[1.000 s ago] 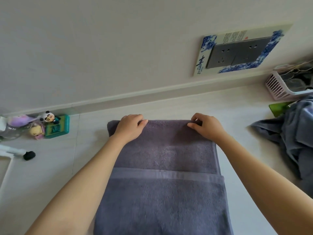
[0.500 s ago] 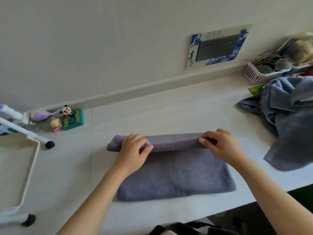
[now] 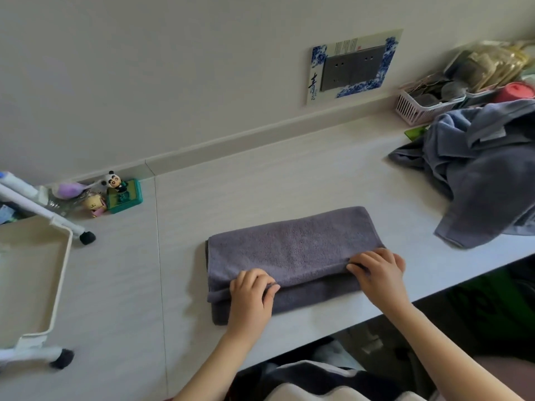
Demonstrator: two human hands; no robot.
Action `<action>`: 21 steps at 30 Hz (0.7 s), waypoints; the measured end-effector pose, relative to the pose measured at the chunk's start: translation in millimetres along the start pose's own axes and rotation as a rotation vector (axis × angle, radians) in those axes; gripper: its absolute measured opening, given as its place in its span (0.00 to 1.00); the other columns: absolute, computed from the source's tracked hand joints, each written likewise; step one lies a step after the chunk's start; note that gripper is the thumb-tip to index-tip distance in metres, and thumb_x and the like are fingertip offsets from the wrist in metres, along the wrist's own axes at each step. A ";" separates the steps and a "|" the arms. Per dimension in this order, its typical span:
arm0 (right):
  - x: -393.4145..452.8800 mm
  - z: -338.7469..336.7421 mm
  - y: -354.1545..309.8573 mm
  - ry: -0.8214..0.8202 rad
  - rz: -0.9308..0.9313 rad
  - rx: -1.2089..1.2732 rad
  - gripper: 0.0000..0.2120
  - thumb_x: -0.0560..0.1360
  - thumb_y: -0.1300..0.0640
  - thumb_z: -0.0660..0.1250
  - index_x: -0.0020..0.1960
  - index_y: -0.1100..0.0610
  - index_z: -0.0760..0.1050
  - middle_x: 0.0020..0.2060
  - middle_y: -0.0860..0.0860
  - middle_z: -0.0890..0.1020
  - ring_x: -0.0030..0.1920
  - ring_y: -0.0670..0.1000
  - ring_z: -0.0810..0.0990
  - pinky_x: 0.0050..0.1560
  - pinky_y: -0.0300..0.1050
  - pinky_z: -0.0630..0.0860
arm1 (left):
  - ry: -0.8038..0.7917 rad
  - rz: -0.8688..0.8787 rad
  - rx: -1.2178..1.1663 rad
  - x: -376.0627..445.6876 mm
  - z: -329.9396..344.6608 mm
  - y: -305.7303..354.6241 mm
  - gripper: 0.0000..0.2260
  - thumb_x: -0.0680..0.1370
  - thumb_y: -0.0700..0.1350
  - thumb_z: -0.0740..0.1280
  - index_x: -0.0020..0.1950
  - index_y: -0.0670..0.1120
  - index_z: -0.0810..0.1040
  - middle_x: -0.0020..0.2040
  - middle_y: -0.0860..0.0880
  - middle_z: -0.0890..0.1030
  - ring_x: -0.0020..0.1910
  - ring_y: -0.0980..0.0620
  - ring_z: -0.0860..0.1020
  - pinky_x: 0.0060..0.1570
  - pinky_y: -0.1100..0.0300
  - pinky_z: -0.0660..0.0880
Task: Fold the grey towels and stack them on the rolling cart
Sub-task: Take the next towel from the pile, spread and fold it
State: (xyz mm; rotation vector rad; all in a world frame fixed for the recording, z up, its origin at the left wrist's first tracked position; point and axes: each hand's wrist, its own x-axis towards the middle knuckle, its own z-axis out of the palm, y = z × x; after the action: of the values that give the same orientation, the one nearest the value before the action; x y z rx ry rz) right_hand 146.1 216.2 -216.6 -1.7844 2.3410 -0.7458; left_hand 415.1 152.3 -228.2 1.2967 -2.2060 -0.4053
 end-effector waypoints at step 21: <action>-40.8 18.6 5.7 -0.004 0.332 0.146 0.08 0.75 0.68 0.64 0.49 0.60 0.80 0.60 0.59 0.76 0.62 0.63 0.67 0.63 0.54 0.63 | -0.237 0.119 -0.020 -40.0 32.7 24.1 0.08 0.75 0.53 0.63 0.38 0.52 0.70 0.36 0.54 0.76 0.37 0.51 0.72 0.38 0.58 0.65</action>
State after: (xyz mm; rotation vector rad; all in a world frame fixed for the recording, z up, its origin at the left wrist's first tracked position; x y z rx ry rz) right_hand 160.4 249.4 -243.8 -1.2936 2.4209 -0.8314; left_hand 394.2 198.5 -254.3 1.1499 -2.4534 -0.5577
